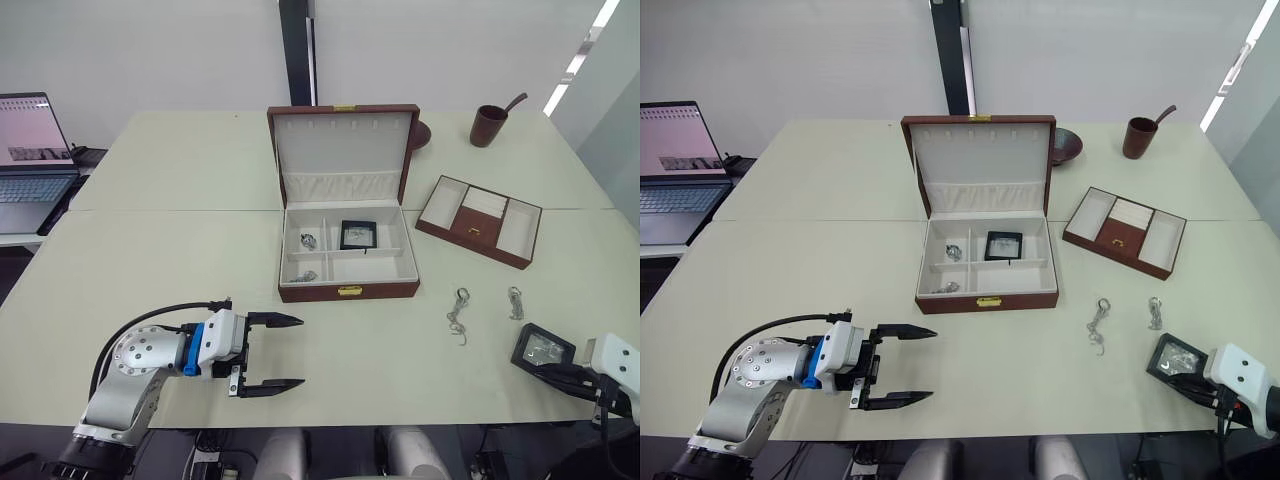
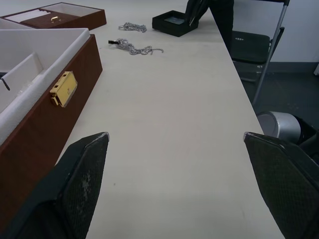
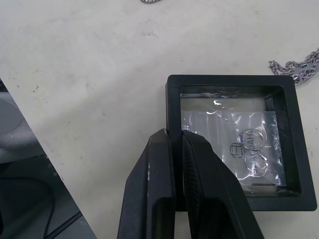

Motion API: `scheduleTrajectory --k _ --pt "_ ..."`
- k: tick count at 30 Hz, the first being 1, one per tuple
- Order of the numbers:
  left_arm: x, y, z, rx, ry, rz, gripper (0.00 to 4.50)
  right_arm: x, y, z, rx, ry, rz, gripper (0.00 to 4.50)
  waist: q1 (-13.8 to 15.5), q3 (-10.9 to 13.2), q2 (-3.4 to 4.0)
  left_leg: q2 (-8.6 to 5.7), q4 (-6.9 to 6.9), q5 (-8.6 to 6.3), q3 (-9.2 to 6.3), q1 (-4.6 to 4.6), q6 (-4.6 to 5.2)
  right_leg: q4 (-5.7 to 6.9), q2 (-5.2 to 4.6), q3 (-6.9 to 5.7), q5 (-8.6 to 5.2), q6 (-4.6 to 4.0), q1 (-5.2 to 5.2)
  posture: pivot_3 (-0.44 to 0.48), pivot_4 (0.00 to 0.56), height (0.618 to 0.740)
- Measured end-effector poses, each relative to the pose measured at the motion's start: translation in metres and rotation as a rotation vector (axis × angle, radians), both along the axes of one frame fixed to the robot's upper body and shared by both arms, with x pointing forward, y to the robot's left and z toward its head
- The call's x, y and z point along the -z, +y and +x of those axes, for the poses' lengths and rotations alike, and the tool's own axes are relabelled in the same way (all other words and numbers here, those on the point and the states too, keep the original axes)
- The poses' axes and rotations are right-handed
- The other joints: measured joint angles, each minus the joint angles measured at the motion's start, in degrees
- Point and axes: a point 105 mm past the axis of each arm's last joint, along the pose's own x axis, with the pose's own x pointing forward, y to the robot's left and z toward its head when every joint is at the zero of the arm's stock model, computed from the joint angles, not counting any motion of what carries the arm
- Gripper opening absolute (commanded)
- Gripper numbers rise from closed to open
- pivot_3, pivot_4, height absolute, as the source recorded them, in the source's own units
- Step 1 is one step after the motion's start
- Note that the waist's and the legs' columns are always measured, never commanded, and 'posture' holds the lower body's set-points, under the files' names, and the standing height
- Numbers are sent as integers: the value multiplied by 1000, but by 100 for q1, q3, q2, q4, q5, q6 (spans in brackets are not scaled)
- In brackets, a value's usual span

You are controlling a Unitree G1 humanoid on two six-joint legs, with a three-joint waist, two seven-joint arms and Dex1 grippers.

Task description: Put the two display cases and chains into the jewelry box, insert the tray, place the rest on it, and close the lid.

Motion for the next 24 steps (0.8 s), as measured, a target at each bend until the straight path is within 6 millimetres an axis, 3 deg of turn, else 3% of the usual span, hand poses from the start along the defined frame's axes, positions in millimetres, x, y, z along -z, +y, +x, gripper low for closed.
scheduleTrajectory --k 5,10,17,24 --pt "-1 -2 -1 1 3 -20 4500 -14 11 5 -29 -22 52 8 -4 -1 1 0 0 0 -1 0 0 2 0 0 0 0 0 0 150 740" --pt "-6 -3 0 -29 -7 -40 4500 -60 31 27 -102 -126 93 8 -8 0 0 2 2 0 -5 1 0 4 1 -1 1 1 1 0 150 740" --pt "-8 4 3 -144 -5 -63 4500 -102 57 57 -227 -171 76 8 -18 4 2 9 2 0 -9 1 0 4 -4 -2 1 0 -2 0 150 740" --pt "-10 9 4 -273 -13 -94 4500 -110 98 83 -408 -121 98 8 -17 8 5 22 1 0 -14 -3 1 3 -12 -2 1 -1 -7 0 150 740"
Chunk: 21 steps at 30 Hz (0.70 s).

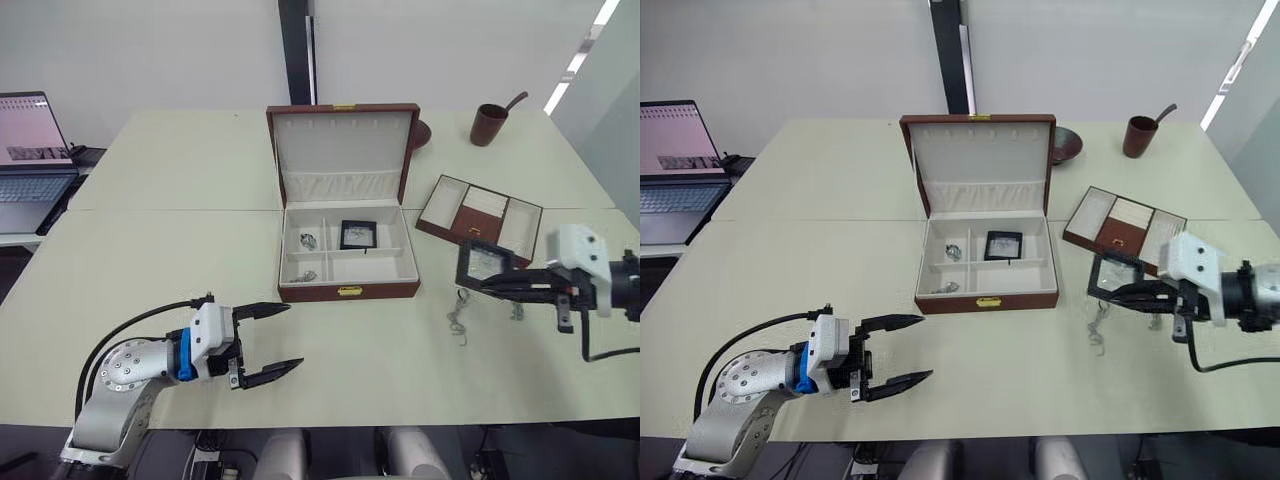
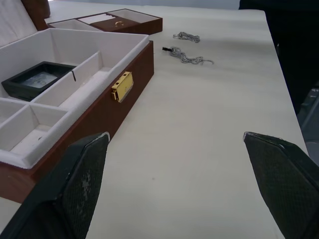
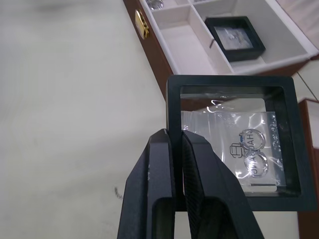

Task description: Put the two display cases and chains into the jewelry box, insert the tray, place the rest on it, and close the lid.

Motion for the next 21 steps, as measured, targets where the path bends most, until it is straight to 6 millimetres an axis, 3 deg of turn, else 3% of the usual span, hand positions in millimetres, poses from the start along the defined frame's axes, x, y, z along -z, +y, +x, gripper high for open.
scheduleTrajectory --k 11,21 --pt "-2 4 -9 -203 -8 -59 4500 -12 64 48 -221 3 7 8 -2 3 0 -4 -2 0 -27 -34 0 8 -13 -8 2 -2 -41 0 150 740" --pt "1 8 -9 -315 -20 -94 4500 1 100 76 -247 59 -62 8 13 4 2 -24 -3 0 -27 -50 0 9 -37 -12 2 -2 -58 0 150 740"
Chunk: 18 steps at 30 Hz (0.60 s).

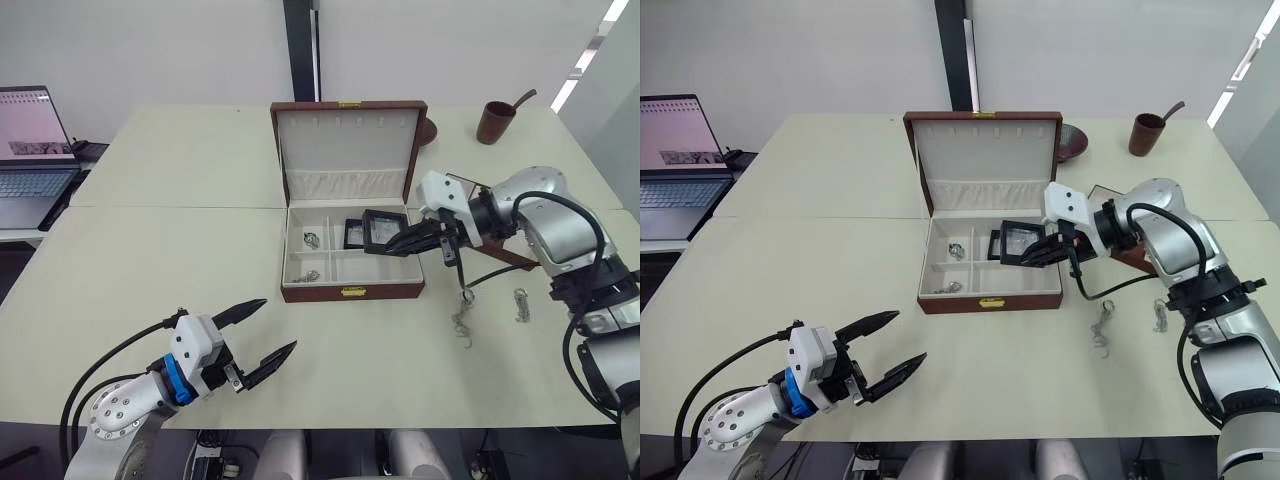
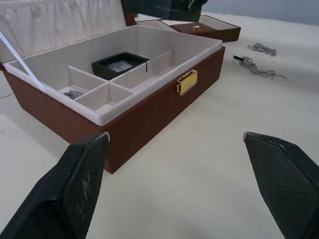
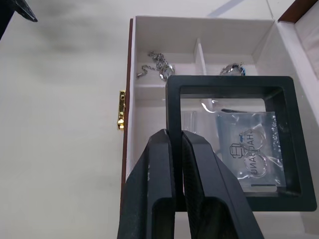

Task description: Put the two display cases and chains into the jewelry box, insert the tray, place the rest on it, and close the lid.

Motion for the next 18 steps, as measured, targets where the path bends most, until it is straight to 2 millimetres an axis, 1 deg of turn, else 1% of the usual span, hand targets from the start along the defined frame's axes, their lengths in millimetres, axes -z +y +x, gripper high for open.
scheduleTrajectory --k 3,7,10,18 --pt "0 0 0 -13 -14 -2 4500 4 1 1 -4 38 -20 8 -1 0 0 1 -1 0 1 -2 0 0 0 0 0 0 -3 0 150 740" --pt "8 1 -4 -29 -9 -7 4500 9 6 0 -16 104 -57 8 -16 0 1 3 -1 0 7 0 0 2 0 2 0 0 -5 0 150 740" --pt "9 1 -6 -34 -16 -2 4500 14 9 0 -19 134 -68 8 -17 0 1 4 -1 0 5 1 0 3 1 0 0 0 -5 0 150 740" --pt "10 1 -6 -44 -20 -12 4500 30 5 1 -3 199 -129 8 -17 0 1 1 -1 0 7 0 0 3 -1 1 0 0 -6 0 150 740"
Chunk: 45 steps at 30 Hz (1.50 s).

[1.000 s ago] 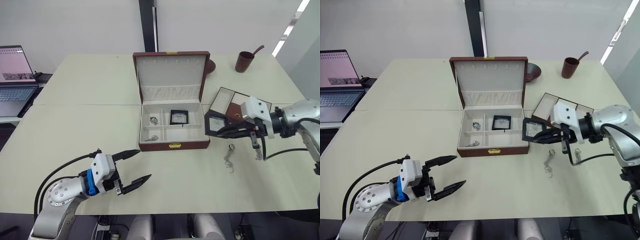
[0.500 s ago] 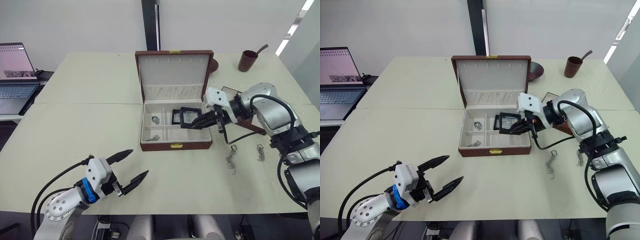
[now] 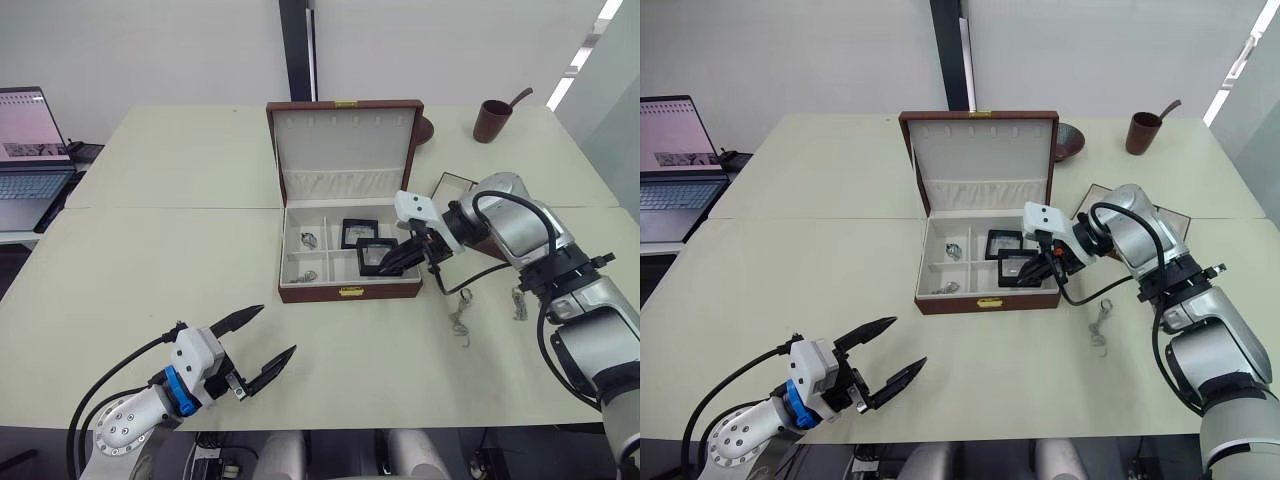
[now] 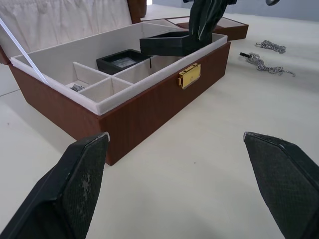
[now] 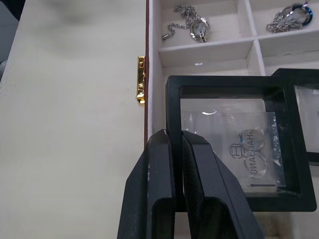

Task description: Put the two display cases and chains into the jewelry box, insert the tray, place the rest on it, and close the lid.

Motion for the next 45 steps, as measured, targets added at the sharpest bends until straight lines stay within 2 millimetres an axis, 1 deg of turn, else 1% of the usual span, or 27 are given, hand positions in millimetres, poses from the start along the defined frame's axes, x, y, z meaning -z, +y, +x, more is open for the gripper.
scheduleTrajectory --k 6,11,13,14,18,20,21,24,27,28,30,32,34,36,37,39,41,42,43,45 --pt "1 -2 0 2 5 -2 4500 3 1 0 -4 2 -20 8 -1 0 0 1 0 0 1 0 0 0 1 0 0 0 -1 0 150 740" --pt "-3 -3 1 -5 -6 -2 4500 9 2 3 14 11 -32 8 -1 0 0 0 0 0 0 0 0 1 0 0 0 0 -1 0 150 740" --pt "-3 -3 1 -3 -7 -1 4500 10 2 4 15 10 -34 705 -1 0 1 0 0 0 1 0 0 1 0 1 0 0 -1 0 150 740" --pt "-3 -3 1 -2 -7 0 4500 10 2 4 14 10 -33 814 0 0 0 0 0 0 1 0 0 1 0 1 0 0 -1 0 150 740" --pt "-3 -3 2 1 4 6 4500 4 7 7 16 -6 -8 1680 -5 0 1 1 -1 0 0 0 0 1 2 0 0 0 -3 0 150 740" --pt "-3 -3 2 1 7 7 4500 -1 10 9 19 -18 12 2195 -5 0 1 0 -1 0 1 0 0 1 2 1 0 0 -2 0 150 740" --pt "-4 -3 3 3 7 8 4500 -4 11 11 27 -25 26 2527 -5 0 1 0 -1 0 1 0 0 1 2 1 0 0 -2 0 150 740" --pt "-7 -5 5 9 -3 10 4500 -13 12 15 46 -40 69 3294 -4 0 1 0 -1 0 1 0 0 1 1 1 0 0 -2 0 150 740" --pt "-10 -7 5 14 -5 5 4500 -27 13 21 81 -64 144 4315 -4 0 1 0 -1 0 1 -1 0 1 1 1 0 0 -3 0 150 740" --pt "-11 -7 6 12 -6 5 4500 -34 12 23 97 -69 192 4459 -4 1 1 0 -1 0 0 -1 0 1 1 1 0 0 -3 0 150 740" --pt "-13 -7 8 10 -4 1 4500 -49 8 24 119 -85 295 4459 -2 1 1 0 -2 0 0 -3 0 1 1 1 0 0 -3 0 150 740" --pt "-17 -6 11 4 10 -27 4500 -60 -3 22 141 -117 382 4459 24 0 0 -1 -2 0 -5 -5 0 -1 0 -3 0 0 0 0 150 740" --pt "-19 -3 16 -18 36 -49 4500 -61 -21 19 188 -145 458 4459 53 -2 -4 -4 -2 0 -13 -8 0 -6 -2 -9 0 0 4 0 150 740" --pt "-20 3 20 -37 62 -40 4500 -51 -43 15 264 -148 509 4459 66 -2 -4 -6 0 0 -14 -11 1 -5 -2 -10 0 0 5 0 150 740" --pt "-21 7 22 -51 72 -26 4500 -41 -58 10 318 -141 526 4459 74 -2 -4 -7 0 0 -14 -12 1 -4 -2 -9 0 0 4 0 150 740" --pt "-21 16 26 -79 89 -8 4500 -29 -76 5 396 -133 536 4459 41 2 3 -7 -1 0 -1 -12 1 0 -1 1 0 1 -2 0 150 740" --pt "-23 20 28 -87 98 -2 4500 -29 -88 1 445 -151 557 4459 -21 3 8 -3 -1 0 13 -2 1 4 2 9 0 1 -2 0 150 740" --pt "-27 23 31 -93 94 -3 4500 -28 -103 -3 490 -186 559 4459 -8 3 8 -4 -1 0 9 0 1 4 8 3 0 1 2 0 150 740" --pt "-30 30 33 -119 89 -6 4500 -25 -117 -7 538 -207 552 4459 -6 2 6 -3 0 0 10 1 1 2 15 -1 0 1 6 0 150 740" --pt "-30 50 37 -196 99 11 4500 -14 -144 -16 632 -235 525 4459 6 2 6 -3 -1 0 13 2 1 3 18 -1 0 0 7 0 150 740"
